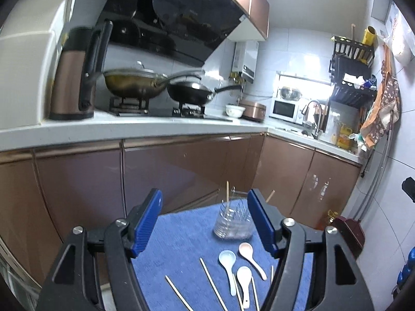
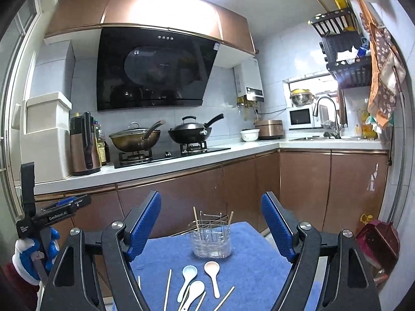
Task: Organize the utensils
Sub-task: 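Raise both open tools away from the holder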
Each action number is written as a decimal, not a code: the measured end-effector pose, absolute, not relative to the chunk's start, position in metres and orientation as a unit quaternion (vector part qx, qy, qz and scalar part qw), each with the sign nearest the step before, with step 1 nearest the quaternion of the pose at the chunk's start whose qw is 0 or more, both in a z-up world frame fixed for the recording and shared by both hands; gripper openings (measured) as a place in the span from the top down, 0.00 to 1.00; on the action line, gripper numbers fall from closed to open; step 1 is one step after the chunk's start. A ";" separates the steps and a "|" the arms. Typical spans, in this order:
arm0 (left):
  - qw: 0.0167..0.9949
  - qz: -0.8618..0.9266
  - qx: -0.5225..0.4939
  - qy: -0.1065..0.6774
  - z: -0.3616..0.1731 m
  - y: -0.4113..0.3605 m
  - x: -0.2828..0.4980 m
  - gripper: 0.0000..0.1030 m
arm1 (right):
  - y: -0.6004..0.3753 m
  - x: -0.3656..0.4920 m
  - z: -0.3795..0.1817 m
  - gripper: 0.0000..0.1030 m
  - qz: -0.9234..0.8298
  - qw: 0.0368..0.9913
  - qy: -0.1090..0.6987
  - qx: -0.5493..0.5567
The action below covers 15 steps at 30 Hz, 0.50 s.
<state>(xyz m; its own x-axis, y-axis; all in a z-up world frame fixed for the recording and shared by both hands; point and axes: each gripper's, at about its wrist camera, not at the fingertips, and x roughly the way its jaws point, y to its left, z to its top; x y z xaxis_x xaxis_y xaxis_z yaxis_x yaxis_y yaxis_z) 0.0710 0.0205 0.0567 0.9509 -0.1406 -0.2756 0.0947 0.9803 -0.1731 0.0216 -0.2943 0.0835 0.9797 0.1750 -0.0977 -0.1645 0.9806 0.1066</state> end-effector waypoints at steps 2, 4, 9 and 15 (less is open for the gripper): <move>0.983 -0.061 -0.081 0.153 0.050 0.021 0.075 0.36 | -0.298 0.025 0.079 0.24 0.084 0.993 0.060 0.054; 0.981 -0.065 -0.085 0.162 0.044 0.020 0.081 0.36 | -0.302 0.031 0.073 0.25 0.083 0.992 0.070 0.060; 0.969 -0.088 -0.102 0.206 0.020 0.019 0.106 0.36 | -0.305 0.054 0.054 0.33 0.091 0.988 0.108 0.068; 0.946 -0.123 -0.116 0.275 -0.019 0.014 0.143 0.36 | -0.300 0.087 0.022 0.47 0.109 0.978 0.164 0.070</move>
